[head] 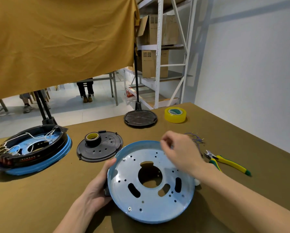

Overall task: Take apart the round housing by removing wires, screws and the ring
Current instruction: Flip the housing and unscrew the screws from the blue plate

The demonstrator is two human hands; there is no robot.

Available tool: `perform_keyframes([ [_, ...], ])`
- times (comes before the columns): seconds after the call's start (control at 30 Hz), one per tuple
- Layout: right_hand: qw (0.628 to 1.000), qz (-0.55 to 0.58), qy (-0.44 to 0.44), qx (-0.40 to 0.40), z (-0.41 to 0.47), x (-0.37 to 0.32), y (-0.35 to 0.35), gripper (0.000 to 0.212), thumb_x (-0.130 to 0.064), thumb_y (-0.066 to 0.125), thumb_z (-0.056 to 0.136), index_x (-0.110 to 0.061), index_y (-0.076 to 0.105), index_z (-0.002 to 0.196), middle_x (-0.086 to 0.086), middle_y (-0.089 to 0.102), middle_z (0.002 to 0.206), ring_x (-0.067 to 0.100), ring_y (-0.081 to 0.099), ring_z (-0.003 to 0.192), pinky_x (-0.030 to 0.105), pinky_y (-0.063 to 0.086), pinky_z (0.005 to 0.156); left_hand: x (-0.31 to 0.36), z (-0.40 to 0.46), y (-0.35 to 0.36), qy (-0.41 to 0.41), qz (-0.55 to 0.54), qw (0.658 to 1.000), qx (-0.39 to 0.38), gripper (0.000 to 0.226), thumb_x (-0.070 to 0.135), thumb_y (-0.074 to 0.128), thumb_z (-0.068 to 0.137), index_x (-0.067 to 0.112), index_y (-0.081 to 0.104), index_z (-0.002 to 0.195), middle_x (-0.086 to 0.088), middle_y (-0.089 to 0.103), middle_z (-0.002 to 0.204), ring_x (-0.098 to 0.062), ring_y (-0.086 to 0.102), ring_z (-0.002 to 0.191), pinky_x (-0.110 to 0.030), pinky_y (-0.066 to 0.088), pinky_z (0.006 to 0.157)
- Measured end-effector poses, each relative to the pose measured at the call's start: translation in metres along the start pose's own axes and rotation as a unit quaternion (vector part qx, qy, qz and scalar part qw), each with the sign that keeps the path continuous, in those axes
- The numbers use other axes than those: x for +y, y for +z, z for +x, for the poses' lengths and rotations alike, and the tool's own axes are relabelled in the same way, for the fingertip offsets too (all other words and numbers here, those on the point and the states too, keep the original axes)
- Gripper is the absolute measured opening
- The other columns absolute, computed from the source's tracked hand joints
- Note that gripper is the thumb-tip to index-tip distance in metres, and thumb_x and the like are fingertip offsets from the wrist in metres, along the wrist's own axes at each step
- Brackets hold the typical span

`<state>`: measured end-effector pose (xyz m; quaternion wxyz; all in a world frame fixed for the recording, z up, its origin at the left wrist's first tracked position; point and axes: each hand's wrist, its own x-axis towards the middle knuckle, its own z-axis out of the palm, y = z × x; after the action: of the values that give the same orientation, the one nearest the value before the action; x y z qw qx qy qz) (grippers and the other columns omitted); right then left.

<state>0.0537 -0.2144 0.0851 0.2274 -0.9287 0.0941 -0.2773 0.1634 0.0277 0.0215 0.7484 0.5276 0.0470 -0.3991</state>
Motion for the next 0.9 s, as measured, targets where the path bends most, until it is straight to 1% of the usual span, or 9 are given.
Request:
perform_keyframes([
  [0.13, 0.989, -0.009, -0.023, -0.143, 0.007, -0.046, 0.055, 0.024, -0.046, 0.062, 0.095, -0.023, 0.069, 0.093, -0.011, 0.066, 0.083, 0.009, 0.058, 0.079, 0.033, 0.051, 0.07, -0.003, 0.0, 0.001, 0.012, 0.017, 1.0, 0.001, 0.069, 0.048, 0.091, 0.062, 0.006, 0.078, 0.115, -0.021, 0.074, 0.119, -0.04, 0.069, 0.111, -0.058, 0.045, 0.111],
  [0.23, 0.989, -0.006, -0.014, -0.144, 0.014, -0.059, 0.08, 0.026, -0.047, 0.066, 0.09, -0.022, 0.071, 0.093, -0.007, 0.067, 0.088, 0.014, 0.061, 0.084, 0.034, 0.051, 0.069, -0.004, 0.0, 0.0, 0.014, 0.028, 0.999, -0.014, 0.06, 0.052, 0.088, 0.065, 0.008, 0.081, 0.106, -0.02, 0.075, 0.117, -0.037, 0.074, 0.105, -0.054, 0.05, 0.106],
  [0.3, 0.992, -0.002, -0.014, -0.127, 0.019, -0.061, 0.087, 0.023, -0.046, 0.069, 0.088, -0.023, 0.073, 0.09, -0.009, 0.068, 0.086, 0.013, 0.063, 0.083, 0.032, 0.05, 0.068, -0.005, 0.003, -0.002, 0.012, 0.033, 0.999, -0.015, 0.062, 0.054, 0.093, 0.059, 0.008, 0.082, 0.1, -0.021, 0.076, 0.112, -0.035, 0.076, 0.094, -0.051, 0.055, 0.098],
  [0.4, 0.991, 0.011, -0.001, -0.133, 0.024, -0.06, 0.089, 0.014, -0.036, 0.07, 0.09, -0.024, 0.075, 0.088, -0.007, 0.072, 0.087, 0.013, 0.065, 0.083, 0.034, 0.053, 0.072, -0.005, 0.008, -0.003, 0.01, 0.035, 0.999, -0.02, 0.053, 0.051, 0.089, 0.061, 0.009, 0.083, 0.093, -0.021, 0.077, 0.108, -0.032, 0.077, 0.084, -0.042, 0.064, 0.072],
  [0.5, 0.985, 0.034, -0.011, -0.17, 0.029, -0.057, 0.09, 0.009, -0.022, 0.068, 0.092, -0.017, 0.076, 0.093, -0.002, 0.072, 0.087, 0.013, 0.063, 0.08, 0.03, 0.051, 0.072, -0.005, 0.014, -0.005, 0.004, 0.026, 0.999, -0.041, 0.041, 0.051, 0.084, 0.063, 0.014, 0.085, 0.081, -0.018, 0.079, 0.103, -0.03, 0.078, 0.078, -0.036, 0.061, 0.058],
  [0.6, 0.986, 0.023, -0.019, -0.163, 0.032, -0.059, 0.09, 0.01, -0.022, 0.069, 0.09, -0.014, 0.072, 0.085, -0.003, 0.067, 0.08, 0.014, 0.06, 0.076, 0.028, 0.045, 0.067, -0.005, 0.017, -0.006, 0.001, 0.021, 0.999, -0.05, 0.041, 0.049, 0.085, 0.063, 0.012, 0.084, 0.079, -0.019, 0.079, 0.1, -0.03, 0.078, 0.076, -0.035, 0.06, 0.056],
  [0.7, 0.989, -0.016, -0.01, -0.145, 0.032, -0.061, 0.092, 0.025, -0.031, 0.071, 0.09, -0.014, 0.069, 0.071, 0.0, 0.066, 0.072, 0.017, 0.061, 0.071, 0.026, 0.04, 0.059, -0.006, 0.017, -0.006, 0.002, 0.023, 0.999, -0.049, 0.049, 0.048, 0.084, 0.066, 0.008, 0.08, 0.094, -0.021, 0.077, 0.105, -0.032, 0.078, 0.078, -0.037, 0.062, 0.059],
  [0.8, 0.987, -0.017, -0.008, -0.162, 0.033, -0.063, 0.095, 0.024, -0.023, 0.067, 0.094, -0.009, 0.072, 0.074, 0.005, 0.068, 0.074, 0.02, 0.063, 0.072, 0.03, 0.046, 0.062, -0.005, 0.017, -0.006, 0.001, 0.026, 0.999, -0.048, 0.055, 0.047, 0.085, 0.065, 0.007, 0.076, 0.101, -0.021, 0.077, 0.104, -0.032, 0.077, 0.077, -0.038, 0.063, 0.061],
  [0.9, 0.98, -0.006, -0.019, -0.2, 0.034, -0.064, 0.093, 0.018, -0.01, 0.061, 0.092, -0.007, 0.073, 0.08, 0.008, 0.067, 0.077, 0.024, 0.062, 0.075, 0.039, 0.052, 0.066, -0.005, 0.019, -0.006, -0.001, 0.024, 0.998, -0.055, 0.048, 0.045, 0.085, 0.064, 0.007, 0.08, 0.092, -0.021, 0.078, 0.103, -0.031, 0.077, 0.076, -0.037, 0.062, 0.06],
])
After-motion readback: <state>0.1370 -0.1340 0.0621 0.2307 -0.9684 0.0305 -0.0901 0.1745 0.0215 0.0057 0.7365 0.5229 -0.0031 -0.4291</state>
